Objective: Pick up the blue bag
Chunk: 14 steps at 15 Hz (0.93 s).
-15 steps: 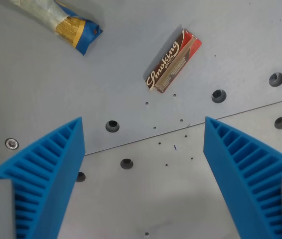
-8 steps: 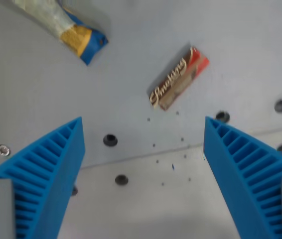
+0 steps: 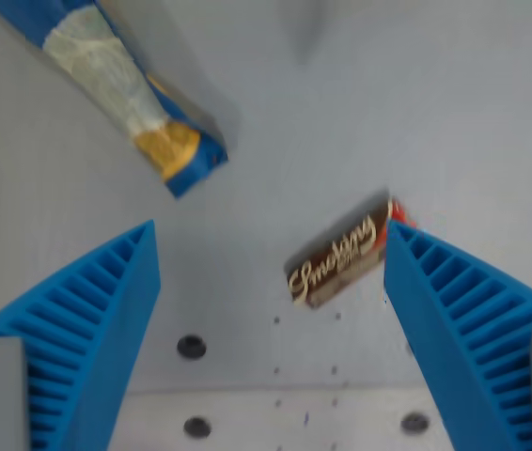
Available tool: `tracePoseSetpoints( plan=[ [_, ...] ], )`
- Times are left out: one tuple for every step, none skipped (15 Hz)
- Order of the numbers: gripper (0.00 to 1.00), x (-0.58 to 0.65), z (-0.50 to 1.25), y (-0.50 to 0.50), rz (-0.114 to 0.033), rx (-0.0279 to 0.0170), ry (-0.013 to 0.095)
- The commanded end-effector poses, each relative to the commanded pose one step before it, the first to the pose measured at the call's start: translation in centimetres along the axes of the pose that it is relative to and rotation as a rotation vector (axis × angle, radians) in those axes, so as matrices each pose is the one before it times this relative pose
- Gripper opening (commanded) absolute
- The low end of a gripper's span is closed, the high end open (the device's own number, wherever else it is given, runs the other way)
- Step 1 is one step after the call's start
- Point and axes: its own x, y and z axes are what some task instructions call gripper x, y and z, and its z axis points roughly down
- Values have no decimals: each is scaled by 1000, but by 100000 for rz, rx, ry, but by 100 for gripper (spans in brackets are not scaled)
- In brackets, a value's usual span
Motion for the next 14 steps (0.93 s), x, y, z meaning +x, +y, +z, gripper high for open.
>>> tracePoseSetpoints(
  plan=[
    [100,1557,1065,-85,-31386,-1535,1708],
    [100,312,500,120,-1395,-84,187],
    [100,271,500,129,-803,-31,504],
    [100,227,500,135,98,147,-98],
    [100,184,500,139,636,57,129],
    [100,142,500,140,1099,80,274],
    [100,100,500,136,1167,-122,-120],
    [100,63,500,128,1884,-79,105],
    [100,35,423,116,1600,20,61],
    [100,13,334,102,1771,-100,-471],
    [100,-1,253,84,1313,-32,-212],
    [100,-9,189,65,1248,-89,-82],
    [100,-15,333,2,760,-72,52],
    [100,-15,333,2,417,-40,-58]
  ],
)
